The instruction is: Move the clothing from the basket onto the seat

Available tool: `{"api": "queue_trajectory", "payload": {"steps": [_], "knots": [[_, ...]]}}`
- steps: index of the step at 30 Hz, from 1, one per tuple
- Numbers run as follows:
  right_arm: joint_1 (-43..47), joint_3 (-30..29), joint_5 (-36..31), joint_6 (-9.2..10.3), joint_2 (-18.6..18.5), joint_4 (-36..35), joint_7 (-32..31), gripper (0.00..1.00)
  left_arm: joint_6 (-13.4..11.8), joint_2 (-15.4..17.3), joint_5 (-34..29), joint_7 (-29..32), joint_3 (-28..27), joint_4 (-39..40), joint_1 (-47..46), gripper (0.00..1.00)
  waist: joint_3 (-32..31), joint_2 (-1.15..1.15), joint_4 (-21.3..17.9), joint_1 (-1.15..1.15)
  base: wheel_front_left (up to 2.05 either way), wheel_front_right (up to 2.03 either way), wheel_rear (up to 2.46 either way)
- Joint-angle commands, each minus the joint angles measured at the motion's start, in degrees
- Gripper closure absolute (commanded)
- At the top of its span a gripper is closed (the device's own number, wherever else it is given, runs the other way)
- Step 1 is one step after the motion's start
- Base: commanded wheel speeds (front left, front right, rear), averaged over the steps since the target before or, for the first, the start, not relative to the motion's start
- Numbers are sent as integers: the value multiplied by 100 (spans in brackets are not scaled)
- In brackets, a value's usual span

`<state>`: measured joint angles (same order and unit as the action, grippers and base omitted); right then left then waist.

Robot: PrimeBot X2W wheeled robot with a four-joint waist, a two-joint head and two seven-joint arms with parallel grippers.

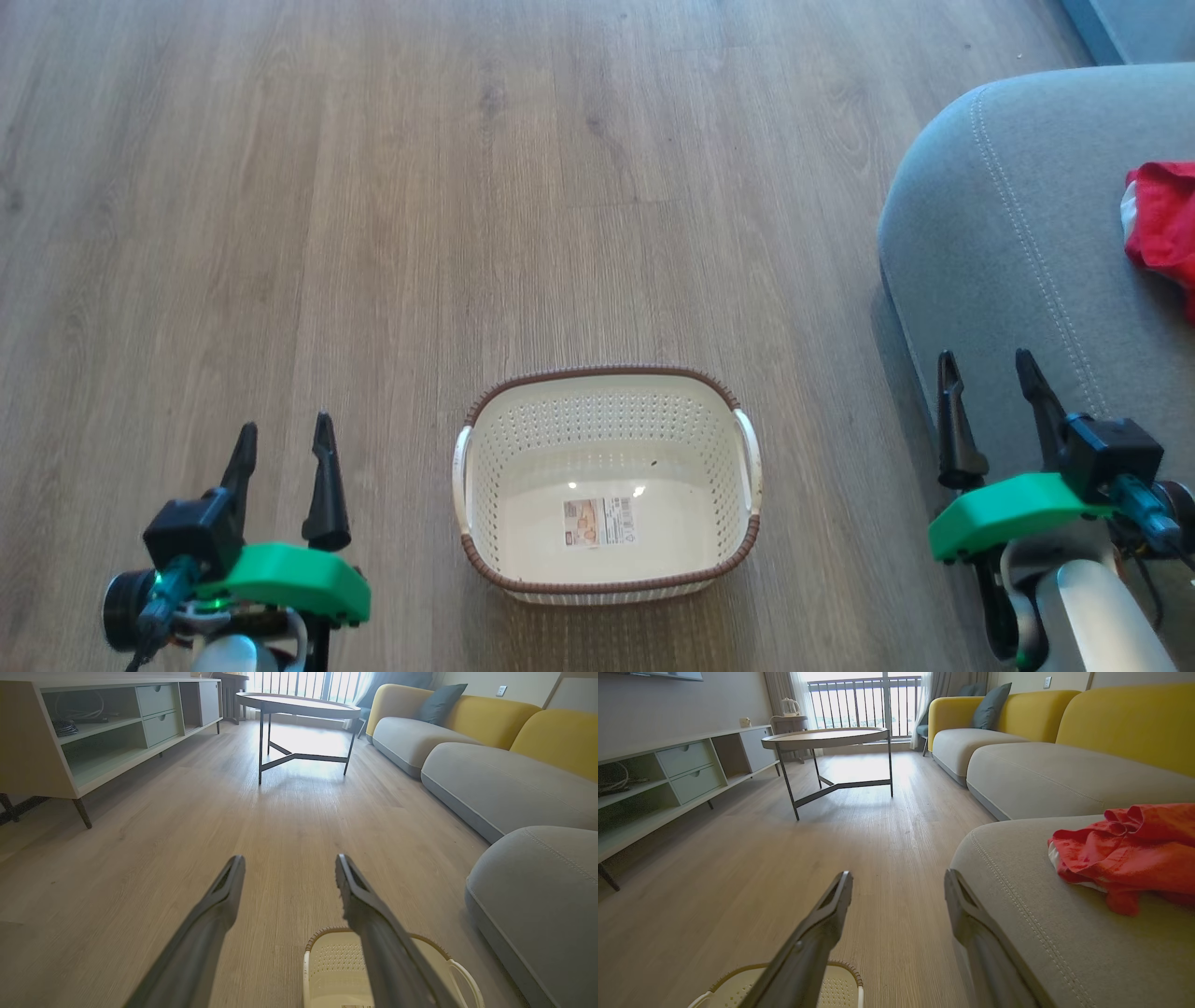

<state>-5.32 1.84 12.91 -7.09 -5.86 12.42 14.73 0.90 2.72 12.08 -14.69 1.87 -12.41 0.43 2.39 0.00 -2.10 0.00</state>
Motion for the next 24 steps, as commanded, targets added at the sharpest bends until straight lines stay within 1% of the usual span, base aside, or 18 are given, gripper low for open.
{"api": "queue_trajectory", "payload": {"steps": [1,19,24], "knots": [[-121,82,-62,-40,14,-276,27,0,-41,16,-74,-30,-187,218,-83,0,0,0,-5,0,0,0,0],[-87,82,-73,-40,40,-306,27,0,-16,16,-141,-30,-151,259,-79,0,-9,0,-19,0,0,0,0],[-81,78,-66,-40,38,-275,27,0,28,16,-126,-30,-138,252,-71,0,-31,0,-13,0,0,0,0]]}}
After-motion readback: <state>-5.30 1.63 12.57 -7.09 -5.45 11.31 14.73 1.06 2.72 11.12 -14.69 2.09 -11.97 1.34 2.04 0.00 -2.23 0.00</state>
